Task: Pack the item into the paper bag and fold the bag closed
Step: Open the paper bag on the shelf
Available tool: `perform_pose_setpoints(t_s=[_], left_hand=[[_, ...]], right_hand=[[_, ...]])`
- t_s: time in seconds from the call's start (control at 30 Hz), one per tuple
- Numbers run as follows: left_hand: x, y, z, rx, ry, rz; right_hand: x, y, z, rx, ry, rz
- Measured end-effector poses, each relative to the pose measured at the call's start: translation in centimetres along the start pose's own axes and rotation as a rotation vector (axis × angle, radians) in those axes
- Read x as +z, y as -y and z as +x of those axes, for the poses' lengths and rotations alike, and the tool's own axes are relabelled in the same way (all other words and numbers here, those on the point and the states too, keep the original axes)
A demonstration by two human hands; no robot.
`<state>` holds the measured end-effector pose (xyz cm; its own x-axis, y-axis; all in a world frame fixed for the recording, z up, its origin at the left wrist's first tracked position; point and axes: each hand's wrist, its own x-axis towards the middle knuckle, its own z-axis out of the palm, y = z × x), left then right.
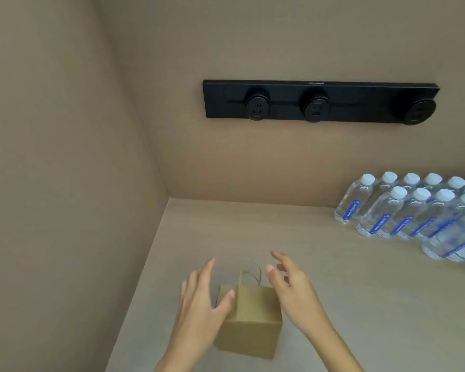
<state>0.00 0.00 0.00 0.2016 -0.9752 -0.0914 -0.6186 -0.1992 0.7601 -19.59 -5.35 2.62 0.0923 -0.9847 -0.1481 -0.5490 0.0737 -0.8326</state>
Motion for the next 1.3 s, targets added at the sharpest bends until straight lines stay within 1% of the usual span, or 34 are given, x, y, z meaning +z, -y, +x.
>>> perform_pose_setpoints(t_s=[0.07,0.1,0.2,0.27,0.33,0.43,0.5,0.6,0.67,0.73,0.8,0.87,0.93,1.03,1.1,1.13,1.17,1.23,1.3], left_hand=[[0.4,0.2,-0.8,-0.045,-0.015,0.126],[0.6,0.3,-1.4,-0.079,0.006,0.160],[1.3,0.6,-2.3,-0.112,0.079,0.124],[1.6,0.7,-2.0,-0.095,0.084,0.081],[1.6,0.4,-1.7,-0.055,0.058,0.054],[1.9,-0.2,-1.1,0.014,-0.016,-0.007],[2.3,-0.9,-0.8,0.051,-0.041,-0.057],[3.0,-1.9,-0.8,0.085,-0.020,-0.127],[3.5,-2.6,-1.0,0.037,0.040,-0.186],[3.8,-3.3,-1.3,-0.050,0.123,-0.218],[4.1,-3.6,-1.6,-0.052,0.204,-0.267],[4.1,-3.8,-2.0,-0.038,0.259,-0.366],[3.7,-3.9,-2.2,-0.067,0.284,-0.497],[3.1,-3.6,-2.2,-0.150,0.285,-0.688],[2.4,-3.1,-1.8,-0.235,0.275,-0.845],[1.9,-3.0,-1.6,-0.261,0.270,-0.872],[1.5,-3.0,-1.6,-0.274,0.246,-0.840],[0.9,-2.8,-1.4,-0.297,0.144,-0.652],[0.5,-2.5,-1.1,-0.286,0.090,-0.471]], right_hand=[[0.7,-0.8,0.4,0.165,-0.024,0.064],[1.1,-1.5,0.4,0.236,-0.023,0.108],[1.6,-2.3,-0.3,0.465,-0.016,0.412],[1.5,-2.4,-0.5,0.553,-0.026,0.601],[1.4,-2.5,-0.7,0.594,-0.036,0.789],[1.4,-2.5,-1.2,0.608,-0.052,1.064],[1.4,-2.5,-1.7,0.590,0.003,1.218],[1.3,-2.4,-2.7,0.538,0.137,1.340],[1.4,-2.2,-3.3,0.477,0.192,1.356],[1.4,-2.0,-3.8,0.395,0.207,1.315],[1.5,-1.8,-4.1,0.323,0.209,1.242],[1.5,-1.9,-4.1,0.307,0.191,1.193],[1.8,-2.1,-4.2,0.301,0.178,1.204],[2.1,-2.3,-4.3,0.309,0.169,1.299],[2.1,-2.1,-4.5,0.285,0.192,1.282],[2.1,-2.0,-4.6,0.284,0.187,1.244],[2.1,-1.8,-4.6,0.285,0.170,1.177],[2.6,-1.5,-4.6,0.280,0.104,0.936],[3.2,-1.0,-4.6,0.253,0.027,0.702]])
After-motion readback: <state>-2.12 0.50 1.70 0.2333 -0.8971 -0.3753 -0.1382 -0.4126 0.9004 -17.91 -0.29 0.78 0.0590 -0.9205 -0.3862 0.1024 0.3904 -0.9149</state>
